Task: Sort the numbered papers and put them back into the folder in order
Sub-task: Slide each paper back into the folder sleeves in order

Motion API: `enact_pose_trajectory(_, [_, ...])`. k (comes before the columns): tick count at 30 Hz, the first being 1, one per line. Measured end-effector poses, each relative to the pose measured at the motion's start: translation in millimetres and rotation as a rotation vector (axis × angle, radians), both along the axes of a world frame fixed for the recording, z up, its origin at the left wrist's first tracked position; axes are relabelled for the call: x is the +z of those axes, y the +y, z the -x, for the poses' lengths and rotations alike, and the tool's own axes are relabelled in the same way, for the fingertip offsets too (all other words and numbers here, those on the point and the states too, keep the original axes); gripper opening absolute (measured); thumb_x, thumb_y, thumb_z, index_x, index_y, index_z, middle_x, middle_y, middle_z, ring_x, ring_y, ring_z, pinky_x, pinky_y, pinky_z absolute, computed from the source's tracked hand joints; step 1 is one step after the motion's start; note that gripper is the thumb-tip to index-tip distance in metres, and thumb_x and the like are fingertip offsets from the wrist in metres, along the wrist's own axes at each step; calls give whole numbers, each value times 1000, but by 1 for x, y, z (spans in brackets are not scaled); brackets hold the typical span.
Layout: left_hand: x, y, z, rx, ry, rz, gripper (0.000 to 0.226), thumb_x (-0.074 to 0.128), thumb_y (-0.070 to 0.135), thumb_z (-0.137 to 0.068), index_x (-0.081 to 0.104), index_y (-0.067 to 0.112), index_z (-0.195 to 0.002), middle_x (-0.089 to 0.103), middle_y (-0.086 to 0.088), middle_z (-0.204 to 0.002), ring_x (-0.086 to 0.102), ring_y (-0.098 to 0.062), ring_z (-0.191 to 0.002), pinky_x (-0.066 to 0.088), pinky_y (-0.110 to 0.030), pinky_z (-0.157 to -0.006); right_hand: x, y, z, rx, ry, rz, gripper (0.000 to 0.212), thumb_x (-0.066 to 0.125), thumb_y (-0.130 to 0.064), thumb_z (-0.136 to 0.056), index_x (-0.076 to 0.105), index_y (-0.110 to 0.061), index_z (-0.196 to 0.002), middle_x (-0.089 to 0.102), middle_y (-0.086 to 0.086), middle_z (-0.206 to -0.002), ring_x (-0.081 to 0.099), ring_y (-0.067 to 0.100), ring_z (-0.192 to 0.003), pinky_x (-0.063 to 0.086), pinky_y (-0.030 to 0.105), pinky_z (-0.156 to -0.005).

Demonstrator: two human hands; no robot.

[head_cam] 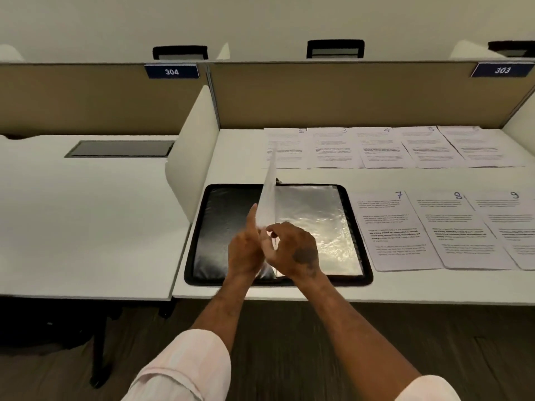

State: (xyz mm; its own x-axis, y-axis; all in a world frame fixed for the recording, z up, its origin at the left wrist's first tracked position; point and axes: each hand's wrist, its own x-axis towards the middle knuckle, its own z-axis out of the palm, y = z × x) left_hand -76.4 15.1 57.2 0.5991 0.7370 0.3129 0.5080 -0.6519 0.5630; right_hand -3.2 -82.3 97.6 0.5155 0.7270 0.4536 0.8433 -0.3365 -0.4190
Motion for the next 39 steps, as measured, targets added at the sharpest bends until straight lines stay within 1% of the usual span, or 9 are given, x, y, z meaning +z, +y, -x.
enact_pose_trajectory(5, [-3, 38, 64, 88, 20, 40, 59, 58, 15, -96, 35, 22, -150, 67, -4, -83, 61, -16, -68, 55, -31, -66, -42, 21, 10, -8, 78, 206, 33, 56, -30, -91, 64, -16, -120, 67, 8, -116, 67, 25, -99, 53, 34, -82])
enact_pose_trajectory(8, [-15, 57, 95, 97, 260, 81, 39, 52, 8, -97, 58, 17, -135, 68, -9, -119, 65, -26, -102, 50, -33, -88, -71, 15, 5, -4, 158, 591, 61, 43, -47, -98, 29, -20, -151, 30, 11, -155, 32, 28, -141, 32, 42, -112])
enact_pose_trajectory(11, [-34, 71, 114, 97, 453, 122, 35, 48, 7, -95, 64, 17, -124, 65, -7, -124, 63, -26, -107, 48, -31, -87, -94, 6, 2, 4, 167, 805, 77, 38, -61, -95, 8, -23, -155, 2, 12, -162, 6, 31, -149, 18, 50, -116])
enact_pose_trajectory(16, [-52, 80, 127, 115, 569, 181, 28, 45, 5, -94, 66, 13, -110, 68, -6, -108, 64, -24, -95, 47, -30, -77, -117, -9, 1, -9, 253, 979, 82, 36, -68, -92, 5, -26, -155, -11, 12, -161, -6, 34, -148, 9, 57, -116])
enact_pose_trajectory(22, [-60, 93, 133, 59, 617, 69, 17, 54, 13, -91, 62, 10, -106, 63, -6, -105, 63, -26, -91, 47, -33, -72, -113, -4, -5, -49, 195, 969, 76, 32, -70, -91, 22, -24, -152, 9, 9, -162, 13, 32, -147, 13, 58, -115])
enact_pose_trajectory(26, [-59, 109, 119, -73, 577, -143, 25, 72, 10, -76, 69, 8, -101, 66, -10, -102, 66, -31, -87, 52, -38, -68, -96, 10, -19, -76, 191, 860, 77, 28, -71, -91, 22, -25, -152, 5, 10, -162, 6, 31, -149, 11, 56, -116])
enact_pose_trajectory(31, [-43, 126, 72, -174, 588, -245, 65, 88, 28, -65, 66, 6, -122, 64, -17, -125, 65, -35, -108, 57, -46, -81, -75, 29, -51, -127, 150, 787, 135, -36, -86, -45, 15, -26, -154, -1, 13, -162, 3, 32, -149, 12, 55, -116])
enact_pose_trajectory(35, [-26, 142, 20, -174, 581, -280, 83, 85, 39, -68, 54, 7, -137, 52, -19, -141, 54, -37, -127, 48, -54, -96, -66, 50, -97, -169, 119, 737, 97, -2, -78, -86, 57, -18, -134, 44, 24, -144, 48, 43, -128, 43, 64, -91])
enact_pose_trajectory(39, [-17, 164, -38, -159, 537, -313, 88, 78, 47, -75, 44, 9, -146, 43, -18, -149, 44, -35, -136, 42, -57, -103, -60, 77, -153, -196, 79, 689, 96, -1, -79, -83, 40, -21, -146, 27, 21, -155, 29, 41, -142, 30, 62, -106])
